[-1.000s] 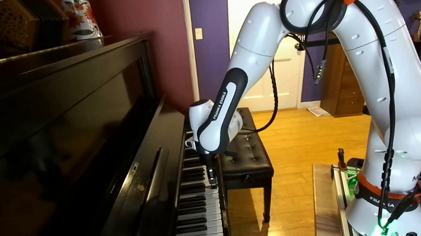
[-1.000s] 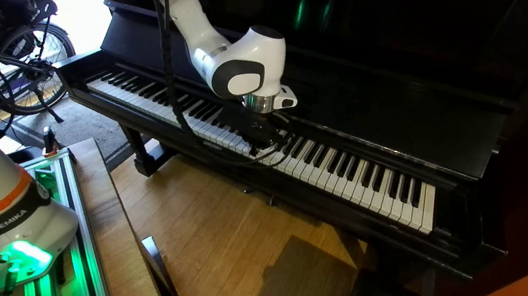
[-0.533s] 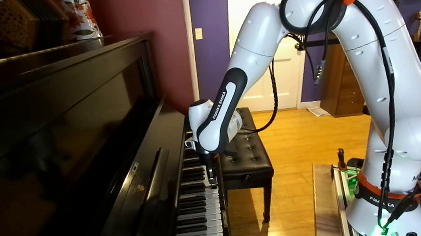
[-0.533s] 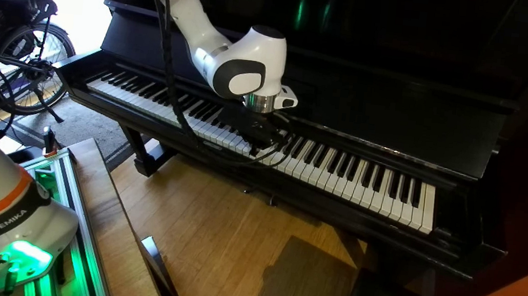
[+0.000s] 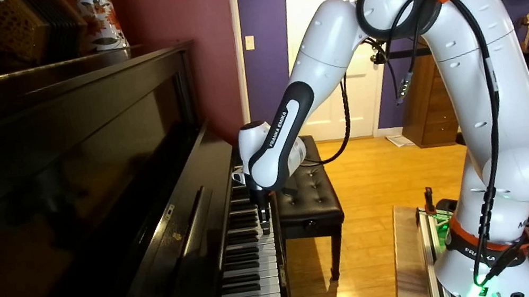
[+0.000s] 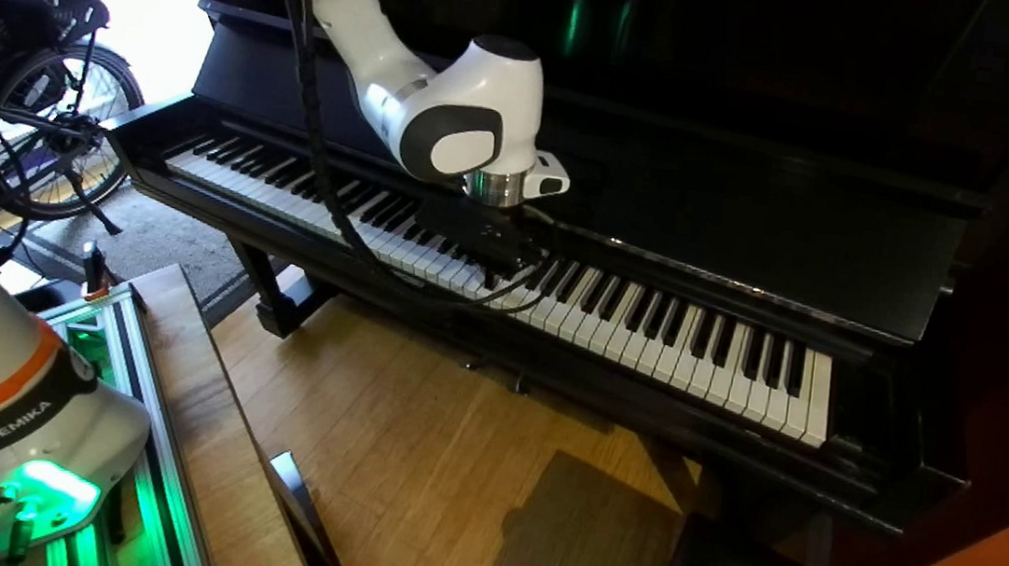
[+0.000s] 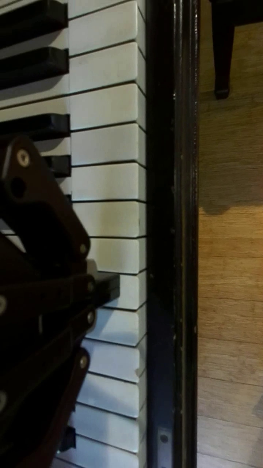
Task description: Press the second c key and f key from the right on the piano simultaneously, press the third d key from the right on the piano
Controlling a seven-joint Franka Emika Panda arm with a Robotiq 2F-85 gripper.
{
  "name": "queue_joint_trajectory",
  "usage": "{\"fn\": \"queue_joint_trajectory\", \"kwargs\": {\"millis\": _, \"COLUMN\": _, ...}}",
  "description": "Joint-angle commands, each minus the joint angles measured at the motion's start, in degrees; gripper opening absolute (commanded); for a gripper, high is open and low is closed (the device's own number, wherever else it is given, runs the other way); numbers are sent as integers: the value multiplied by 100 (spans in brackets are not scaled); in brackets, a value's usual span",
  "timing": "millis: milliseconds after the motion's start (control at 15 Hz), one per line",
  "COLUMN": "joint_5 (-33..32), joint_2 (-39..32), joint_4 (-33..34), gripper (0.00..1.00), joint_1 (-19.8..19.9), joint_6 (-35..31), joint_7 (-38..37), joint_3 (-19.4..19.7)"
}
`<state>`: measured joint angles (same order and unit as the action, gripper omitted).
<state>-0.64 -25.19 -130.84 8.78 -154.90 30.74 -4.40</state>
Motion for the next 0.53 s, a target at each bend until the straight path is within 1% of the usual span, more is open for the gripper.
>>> {"fn": "queue_joint_trajectory", "kwargs": {"millis": 0, "joint_5": 197, "joint_2": 826, "joint_4": -766, "gripper": 0, "joint_1": 336, "joint_6": -326, "joint_7": 331, "joint_3": -336}}
{"fn": "queue_joint_trajectory", "kwargs": {"millis": 267, "joint_5": 693, "joint_2": 1732, "joint_4": -1494, "gripper": 0, "joint_1": 470, "joint_6": -645, "joint_7": 818, "joint_3": -586}}
{"fn": "queue_joint_trajectory", "kwargs": {"millis": 333, "joint_5": 886, "joint_2": 1984, "joint_4": -1665, "gripper": 26, "joint_1": 458, "joint_6": -607, "joint_7": 986, "joint_3": -613}}
{"fn": "queue_joint_trajectory", "kwargs": {"millis": 400, "joint_5": 978, "joint_2": 2173, "joint_4": -1804, "gripper": 28, "joint_1": 372, "joint_6": -663, "joint_7": 1112, "joint_3": -557}}
{"fn": "queue_joint_trajectory", "kwargs": {"millis": 467, "joint_5": 1105, "joint_2": 2370, "joint_4": -1935, "gripper": 34, "joint_1": 277, "joint_6": -671, "joint_7": 1216, "joint_3": -491}}
